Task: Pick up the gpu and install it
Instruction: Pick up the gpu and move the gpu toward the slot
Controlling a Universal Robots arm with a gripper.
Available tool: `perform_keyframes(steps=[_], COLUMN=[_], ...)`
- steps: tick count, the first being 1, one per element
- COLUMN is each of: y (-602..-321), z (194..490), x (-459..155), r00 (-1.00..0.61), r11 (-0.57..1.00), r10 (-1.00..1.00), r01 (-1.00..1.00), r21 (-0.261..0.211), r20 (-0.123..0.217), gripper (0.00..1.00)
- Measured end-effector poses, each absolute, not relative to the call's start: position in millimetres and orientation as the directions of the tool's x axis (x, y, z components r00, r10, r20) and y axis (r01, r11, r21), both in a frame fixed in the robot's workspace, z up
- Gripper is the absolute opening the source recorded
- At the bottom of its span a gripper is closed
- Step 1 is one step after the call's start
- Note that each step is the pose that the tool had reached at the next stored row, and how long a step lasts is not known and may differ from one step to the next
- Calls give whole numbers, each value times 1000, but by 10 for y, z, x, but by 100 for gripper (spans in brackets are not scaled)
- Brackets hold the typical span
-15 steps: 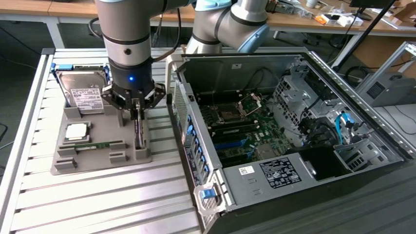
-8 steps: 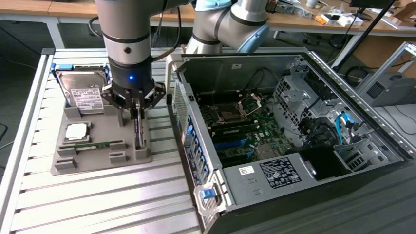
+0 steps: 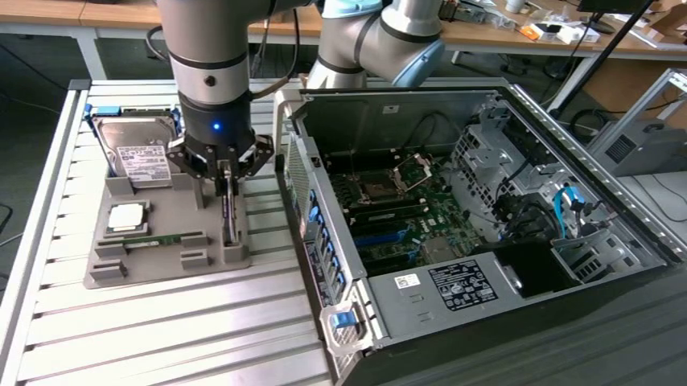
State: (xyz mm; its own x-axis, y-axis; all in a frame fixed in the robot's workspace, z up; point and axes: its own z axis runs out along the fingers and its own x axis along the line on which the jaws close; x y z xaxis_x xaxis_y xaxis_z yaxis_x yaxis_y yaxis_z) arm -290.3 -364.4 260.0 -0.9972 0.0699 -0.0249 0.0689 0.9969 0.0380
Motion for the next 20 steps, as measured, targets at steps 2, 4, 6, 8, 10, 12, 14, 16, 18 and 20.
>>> perform_keyframes(steps=[2, 4, 6, 8, 10, 12, 14, 16, 18, 20], y=[-3644, -3644, -3644, -3644, -3644, -3644, -3644, -3644, -3644, -3644], z=[2606, 2613, 2618, 2625, 2631, 2640, 2648, 2655, 2664, 2673], x=[-2902, -2902, -2903, -2903, -2902, -2903, -2902, -2902, -2902, -2902], r00=[-997, -997, -997, -997, -997, -997, -997, -997, -997, -997], r11=[997, 997, 997, 997, 997, 997, 997, 997, 997, 997], r10=[70, 70, 70, 70, 70, 70, 70, 70, 70, 70], r01=[69, 69, 69, 69, 69, 69, 69, 69, 69, 69], r21=[38, 38, 38, 38, 38, 38, 38, 38, 38, 38], r20=[-25, -25, -25, -25, -25, -25, -25, -25, -25, -25], gripper=[27, 27, 27, 27, 27, 27, 27, 27, 27, 27])
